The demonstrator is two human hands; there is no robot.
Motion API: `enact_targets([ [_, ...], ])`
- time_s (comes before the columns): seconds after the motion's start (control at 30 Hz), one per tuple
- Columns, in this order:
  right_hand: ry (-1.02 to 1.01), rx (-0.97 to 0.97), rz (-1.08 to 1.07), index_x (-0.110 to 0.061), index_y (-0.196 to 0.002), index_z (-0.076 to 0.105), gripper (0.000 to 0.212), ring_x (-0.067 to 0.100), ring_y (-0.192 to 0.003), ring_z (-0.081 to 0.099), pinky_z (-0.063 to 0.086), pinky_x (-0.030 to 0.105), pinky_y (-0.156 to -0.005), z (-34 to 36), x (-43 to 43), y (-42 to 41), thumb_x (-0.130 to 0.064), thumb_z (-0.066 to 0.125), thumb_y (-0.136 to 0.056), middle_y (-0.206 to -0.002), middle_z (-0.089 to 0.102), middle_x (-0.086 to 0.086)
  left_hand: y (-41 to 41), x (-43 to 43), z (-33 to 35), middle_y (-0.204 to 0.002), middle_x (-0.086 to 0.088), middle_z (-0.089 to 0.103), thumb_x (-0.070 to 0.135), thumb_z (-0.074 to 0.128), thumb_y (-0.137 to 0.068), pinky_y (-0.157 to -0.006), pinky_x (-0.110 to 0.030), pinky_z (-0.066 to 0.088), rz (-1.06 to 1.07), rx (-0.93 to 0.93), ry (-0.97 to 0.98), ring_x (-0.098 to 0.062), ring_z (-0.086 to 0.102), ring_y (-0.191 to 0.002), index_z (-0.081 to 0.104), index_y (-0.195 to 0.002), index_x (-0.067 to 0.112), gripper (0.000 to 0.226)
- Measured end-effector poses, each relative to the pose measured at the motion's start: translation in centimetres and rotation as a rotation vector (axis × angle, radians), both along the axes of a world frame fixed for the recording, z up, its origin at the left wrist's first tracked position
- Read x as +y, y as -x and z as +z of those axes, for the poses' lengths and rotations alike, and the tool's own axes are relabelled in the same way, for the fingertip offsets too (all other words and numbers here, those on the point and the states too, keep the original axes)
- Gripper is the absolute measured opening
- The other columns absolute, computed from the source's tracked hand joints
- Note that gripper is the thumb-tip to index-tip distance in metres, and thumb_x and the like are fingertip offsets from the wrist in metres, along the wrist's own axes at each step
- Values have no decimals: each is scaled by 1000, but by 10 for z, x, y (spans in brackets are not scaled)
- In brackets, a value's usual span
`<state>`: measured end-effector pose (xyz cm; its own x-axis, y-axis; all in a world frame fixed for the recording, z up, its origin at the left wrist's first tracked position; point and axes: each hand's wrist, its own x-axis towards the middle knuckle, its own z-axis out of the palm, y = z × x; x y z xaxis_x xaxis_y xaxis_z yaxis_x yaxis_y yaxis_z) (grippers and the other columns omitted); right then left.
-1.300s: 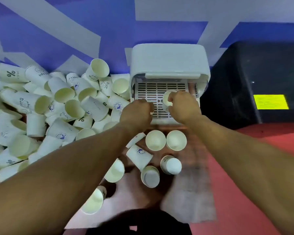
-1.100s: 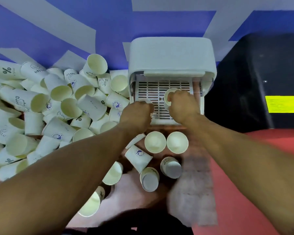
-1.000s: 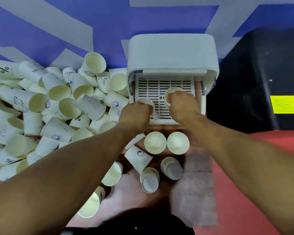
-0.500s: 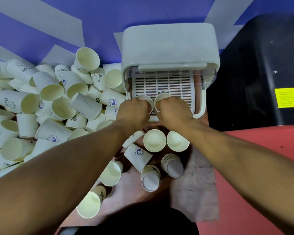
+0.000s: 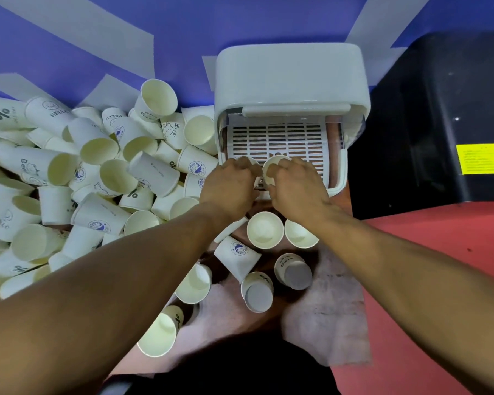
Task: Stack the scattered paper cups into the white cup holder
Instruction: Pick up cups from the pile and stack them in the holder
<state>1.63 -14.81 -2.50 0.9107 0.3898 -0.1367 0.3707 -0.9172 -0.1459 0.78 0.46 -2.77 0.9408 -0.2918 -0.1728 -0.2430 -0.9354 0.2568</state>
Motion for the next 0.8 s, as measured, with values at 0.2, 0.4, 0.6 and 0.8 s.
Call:
enact_targets([
  [0.2, -86, -64, -45, -8, -100, 66, 23, 32, -91, 54, 44, 40, -76, 9, -3, 22, -13, 63, -78, -92, 63, 11, 19, -4, 14, -115, -9, 58, 34, 61, -87, -82, -41, 47, -90, -30, 25, -31, 53, -105, 62, -119, 15, 38],
  [0.4, -115, -82, -87, -6, -88, 67, 15, 34, -81, 56, 43, 37, -68, 8, -16, 52, -11, 66, -74, -82, 63, 11, 47, -8, 20, -117, -5, 59, 38, 62, -87, -88, -39, 45, -155, 14, -7, -26, 53, -106, 62, -122, 22, 37],
  [0.6, -83, -14, -124, -9, -93, 66, 16, 31, -84, 55, 44, 36, -69, 9, -33, 81, -14, 59, -79, -90, 65, 9, 71, -18, 20, -121, 1, 62, 40, 65, -87, -92, -35, 43, -197, 117, -25, -22, 55, -109, 64, -115, 26, 30],
  [0.8, -56, 68, -155, -19, -93, 67, 15, 28, -90, 59, 42, 31, -69, 14, -45, 98, -22, 58, -82, -97, 66, 3, 80, -31, 17, -116, -3, 65, 45, 64, -86, -94, -35, 46, -230, 131, -133, -26, 57, -110, 67, -112, 22, 35],
])
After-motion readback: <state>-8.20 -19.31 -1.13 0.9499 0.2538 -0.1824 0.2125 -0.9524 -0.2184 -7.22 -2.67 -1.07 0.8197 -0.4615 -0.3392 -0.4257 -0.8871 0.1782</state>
